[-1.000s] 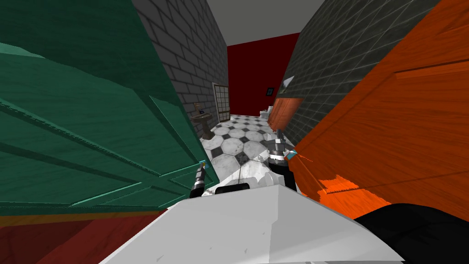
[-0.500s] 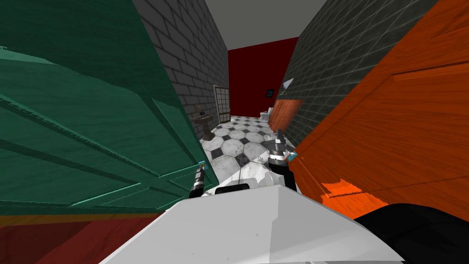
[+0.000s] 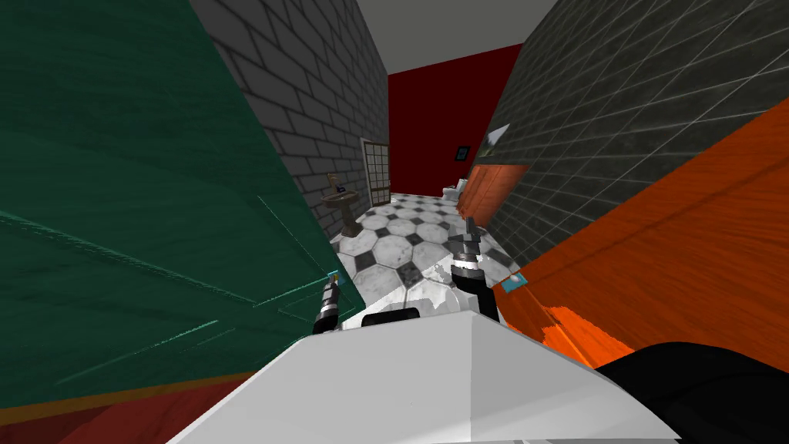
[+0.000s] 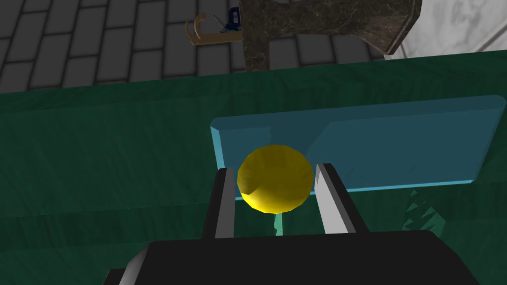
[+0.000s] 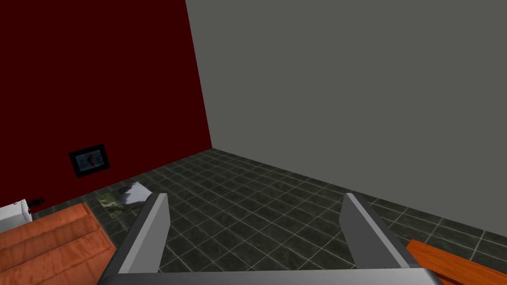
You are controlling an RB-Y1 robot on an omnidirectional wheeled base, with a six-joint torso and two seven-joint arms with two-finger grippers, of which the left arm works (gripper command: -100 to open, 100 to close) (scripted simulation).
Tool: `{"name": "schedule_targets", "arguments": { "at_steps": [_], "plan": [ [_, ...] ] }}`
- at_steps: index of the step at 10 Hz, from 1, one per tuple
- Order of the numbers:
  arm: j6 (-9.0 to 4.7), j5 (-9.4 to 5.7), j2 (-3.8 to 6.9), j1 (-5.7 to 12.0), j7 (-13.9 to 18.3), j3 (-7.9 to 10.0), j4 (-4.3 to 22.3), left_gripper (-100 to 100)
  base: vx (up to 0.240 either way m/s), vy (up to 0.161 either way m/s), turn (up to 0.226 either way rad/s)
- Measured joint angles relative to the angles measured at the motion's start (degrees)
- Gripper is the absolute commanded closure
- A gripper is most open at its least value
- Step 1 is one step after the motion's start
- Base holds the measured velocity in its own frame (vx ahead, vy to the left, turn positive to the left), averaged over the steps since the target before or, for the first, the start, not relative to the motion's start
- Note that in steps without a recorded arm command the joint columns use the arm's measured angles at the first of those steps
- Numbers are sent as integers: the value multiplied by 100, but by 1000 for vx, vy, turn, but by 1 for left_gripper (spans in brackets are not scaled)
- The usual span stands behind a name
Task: Push the door open
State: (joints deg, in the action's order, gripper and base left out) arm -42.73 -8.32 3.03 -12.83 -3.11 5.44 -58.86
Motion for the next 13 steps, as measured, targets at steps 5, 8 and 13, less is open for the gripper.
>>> {"name": "schedule_targets", "arguments": {
  "at_steps": [5, 8, 13],
  "plan": [
    [45, -209, -116, 68, -100, 395, 57, 100, 189, -43, 78],
    [79, -265, -103, 46, -135, 495, 78, 100, 207, -15, 48],
    [15, -428, -89, 84, -215, 795, 134, 100, 203, 4, 62]
  ]
}}
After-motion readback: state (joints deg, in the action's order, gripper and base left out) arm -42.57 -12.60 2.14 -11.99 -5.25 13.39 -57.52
